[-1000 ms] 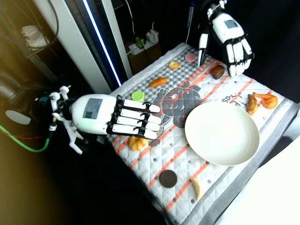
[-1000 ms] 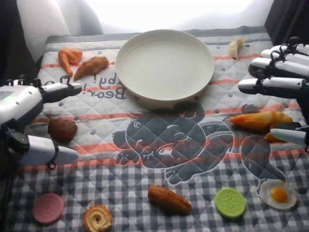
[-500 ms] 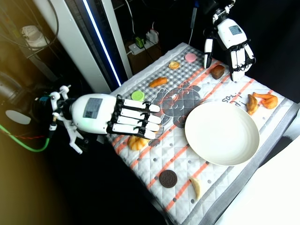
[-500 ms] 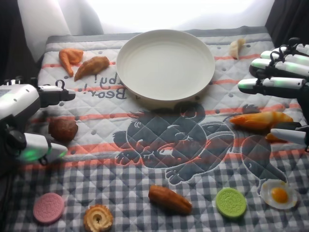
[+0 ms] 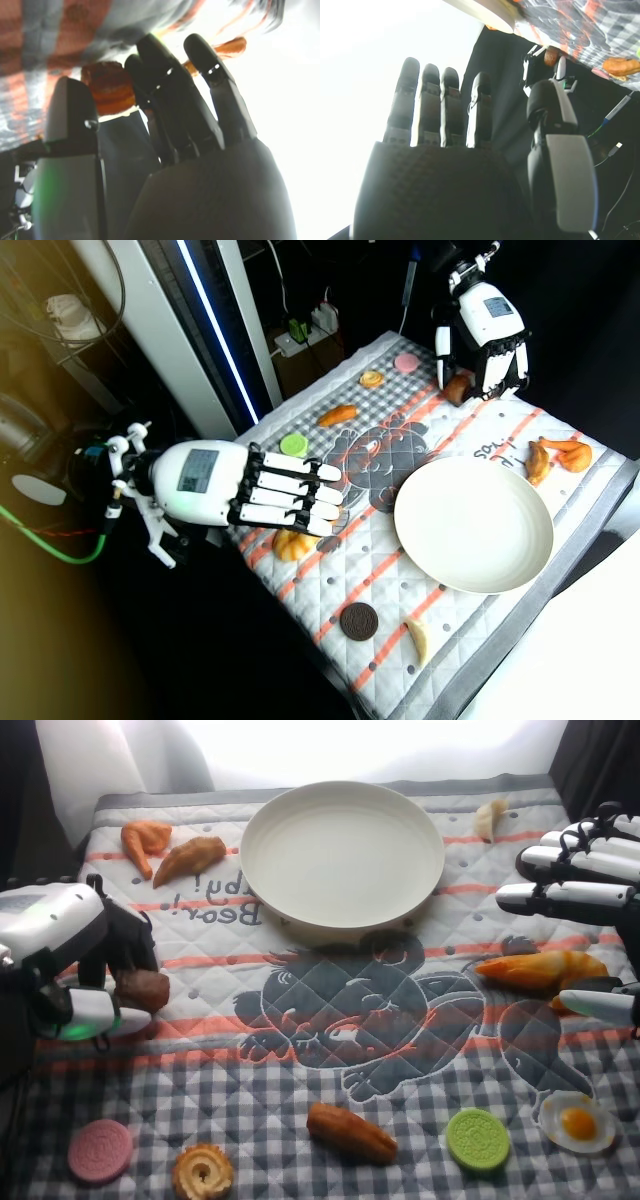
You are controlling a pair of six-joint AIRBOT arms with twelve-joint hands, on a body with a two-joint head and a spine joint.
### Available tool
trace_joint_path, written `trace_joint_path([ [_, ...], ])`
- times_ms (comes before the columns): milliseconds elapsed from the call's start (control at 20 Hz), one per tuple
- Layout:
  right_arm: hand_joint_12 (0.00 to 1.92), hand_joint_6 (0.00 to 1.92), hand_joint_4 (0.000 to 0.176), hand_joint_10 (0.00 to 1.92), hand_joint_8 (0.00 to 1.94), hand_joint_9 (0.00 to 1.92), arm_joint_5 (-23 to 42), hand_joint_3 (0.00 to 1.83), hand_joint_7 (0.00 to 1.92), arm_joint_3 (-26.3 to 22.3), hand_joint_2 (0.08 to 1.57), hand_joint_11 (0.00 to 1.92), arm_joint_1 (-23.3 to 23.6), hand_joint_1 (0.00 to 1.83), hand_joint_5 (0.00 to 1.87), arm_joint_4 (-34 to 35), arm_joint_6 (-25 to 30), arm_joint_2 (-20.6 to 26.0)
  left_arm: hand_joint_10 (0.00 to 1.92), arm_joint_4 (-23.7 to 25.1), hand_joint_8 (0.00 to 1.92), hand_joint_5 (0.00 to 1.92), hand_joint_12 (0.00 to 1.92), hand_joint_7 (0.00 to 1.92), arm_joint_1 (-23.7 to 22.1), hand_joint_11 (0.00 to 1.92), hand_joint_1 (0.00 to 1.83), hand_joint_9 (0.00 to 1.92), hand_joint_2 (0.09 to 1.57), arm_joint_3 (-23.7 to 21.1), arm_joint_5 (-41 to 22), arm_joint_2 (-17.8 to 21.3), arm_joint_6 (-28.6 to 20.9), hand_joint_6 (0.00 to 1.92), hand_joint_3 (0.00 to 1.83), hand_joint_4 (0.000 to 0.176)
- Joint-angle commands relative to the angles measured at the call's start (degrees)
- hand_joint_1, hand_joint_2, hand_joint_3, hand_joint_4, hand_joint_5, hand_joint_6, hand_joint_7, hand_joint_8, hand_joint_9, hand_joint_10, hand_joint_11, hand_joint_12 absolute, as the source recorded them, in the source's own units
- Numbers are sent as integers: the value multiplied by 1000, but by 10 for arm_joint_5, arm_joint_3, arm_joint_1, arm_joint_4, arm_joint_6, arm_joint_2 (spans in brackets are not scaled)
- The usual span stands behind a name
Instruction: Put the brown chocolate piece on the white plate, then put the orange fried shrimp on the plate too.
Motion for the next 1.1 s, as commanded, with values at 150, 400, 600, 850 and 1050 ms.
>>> trace_joint_path([
  [150, 547, 3, 136, 3, 3, 227, 71, 0, 250, -2, 1244, 27, 1, 576, 371, 13, 0, 3, 650, 51, 776, 1021, 762, 1165, -59, 548, 1251, 1037, 1062, 15, -42, -1, -3, 871, 0, 0],
  [400, 538, 1, 131, 0, 0, 208, 71, 2, 242, -2, 1251, 7, 1, 581, 367, 13, 0, 2, 411, 87, 532, 1027, 803, 1291, -162, 548, 1266, 1100, 1036, 72, 32, -42, -2, 869, 4, 0],
  [600, 549, 0, 133, 2, 0, 210, 72, 2, 239, 1, 1254, 15, 1, 564, 363, 13, 0, 1, 281, 86, 775, 1043, 863, 1169, -217, 587, 1249, 1142, 1057, 138, 93, -108, -3, 820, 0, 0],
  [850, 572, 0, 145, 0, 0, 193, 79, 1, 250, 7, 1253, 0, 3, 593, 367, 13, 0, -11, 580, 50, 590, 1050, 1231, 1050, -250, 565, 1133, 938, 1074, 231, 174, -182, -2, 848, 0, 0],
  [1050, 577, 1, 115, 2, 0, 201, 80, 1, 245, 7, 1261, 0, 2, 682, 370, 14, 0, -14, 321, 16, 52, 922, 1298, 1108, -253, 122, 961, 863, 920, 258, 195, -201, 15, 71, 0, 0],
])
